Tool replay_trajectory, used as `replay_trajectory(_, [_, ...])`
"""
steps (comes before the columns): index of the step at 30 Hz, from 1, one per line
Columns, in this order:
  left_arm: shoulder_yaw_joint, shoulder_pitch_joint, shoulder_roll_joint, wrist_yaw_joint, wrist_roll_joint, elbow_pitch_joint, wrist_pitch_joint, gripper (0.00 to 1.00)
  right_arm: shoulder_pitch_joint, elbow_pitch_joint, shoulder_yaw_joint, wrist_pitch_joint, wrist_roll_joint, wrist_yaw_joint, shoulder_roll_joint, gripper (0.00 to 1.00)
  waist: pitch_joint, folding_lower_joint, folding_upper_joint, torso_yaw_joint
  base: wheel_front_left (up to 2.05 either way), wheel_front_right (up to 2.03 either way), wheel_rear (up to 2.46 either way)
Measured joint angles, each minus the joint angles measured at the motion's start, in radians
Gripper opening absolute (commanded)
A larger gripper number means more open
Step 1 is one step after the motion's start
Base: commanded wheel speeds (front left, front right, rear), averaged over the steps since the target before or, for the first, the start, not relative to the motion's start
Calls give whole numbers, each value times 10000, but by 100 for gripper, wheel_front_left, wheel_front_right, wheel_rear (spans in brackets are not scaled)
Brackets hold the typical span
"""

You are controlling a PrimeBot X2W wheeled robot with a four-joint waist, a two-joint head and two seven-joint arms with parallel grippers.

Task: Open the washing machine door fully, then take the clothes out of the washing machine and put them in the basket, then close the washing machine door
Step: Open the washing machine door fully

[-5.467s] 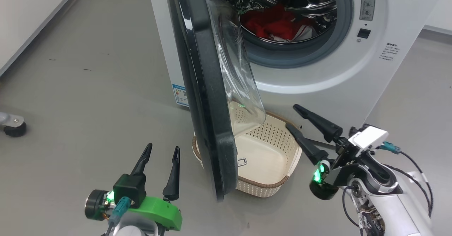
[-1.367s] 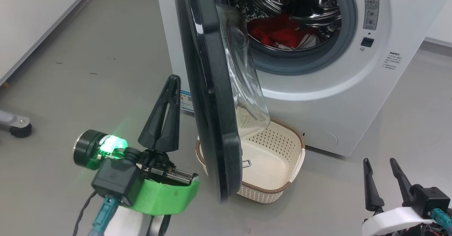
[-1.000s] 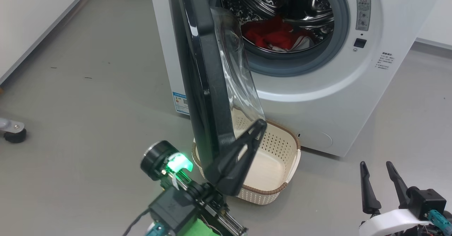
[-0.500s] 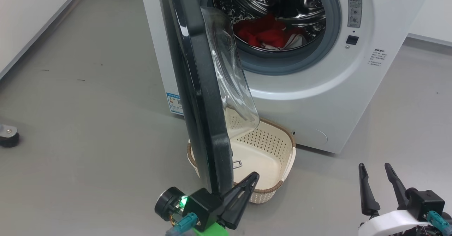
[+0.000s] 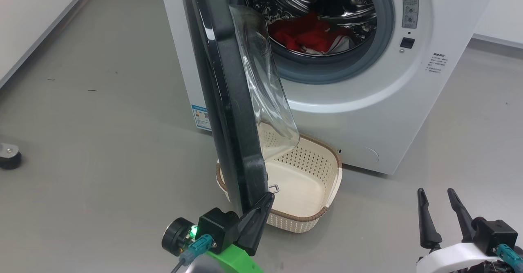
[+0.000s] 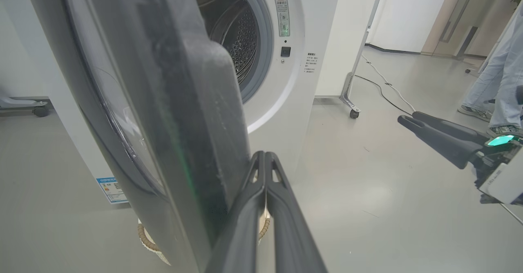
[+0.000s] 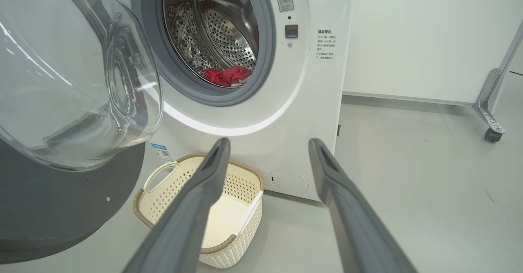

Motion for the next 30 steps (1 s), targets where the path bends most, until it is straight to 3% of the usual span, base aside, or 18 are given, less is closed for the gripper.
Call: replay_trajectory(30, [88, -402, -104, 270, -230, 894, -867, 0, -44, 238, -393, 0, -12, 257, 144, 100, 79, 0, 0, 66, 0, 0, 0])
